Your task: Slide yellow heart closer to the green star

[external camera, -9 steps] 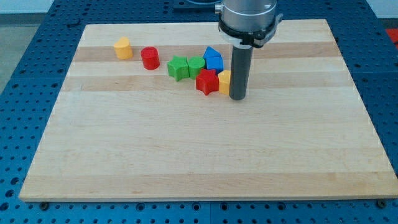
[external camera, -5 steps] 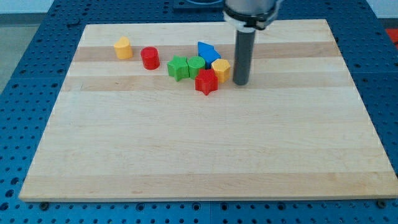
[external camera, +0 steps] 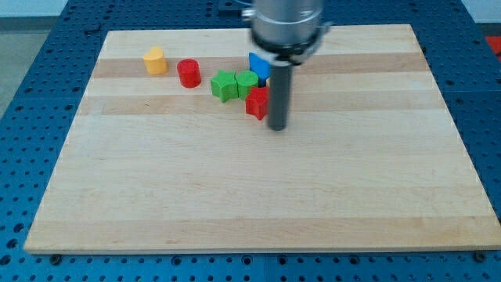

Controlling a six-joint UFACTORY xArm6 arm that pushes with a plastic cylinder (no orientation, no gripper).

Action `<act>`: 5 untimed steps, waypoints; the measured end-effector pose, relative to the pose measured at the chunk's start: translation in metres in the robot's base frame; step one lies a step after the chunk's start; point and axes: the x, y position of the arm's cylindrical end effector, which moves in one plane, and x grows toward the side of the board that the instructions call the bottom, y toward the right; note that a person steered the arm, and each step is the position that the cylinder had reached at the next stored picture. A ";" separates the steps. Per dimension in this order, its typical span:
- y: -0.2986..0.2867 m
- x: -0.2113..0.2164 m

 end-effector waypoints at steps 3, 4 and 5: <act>-0.216 -0.012; -0.263 -0.049; -0.300 -0.096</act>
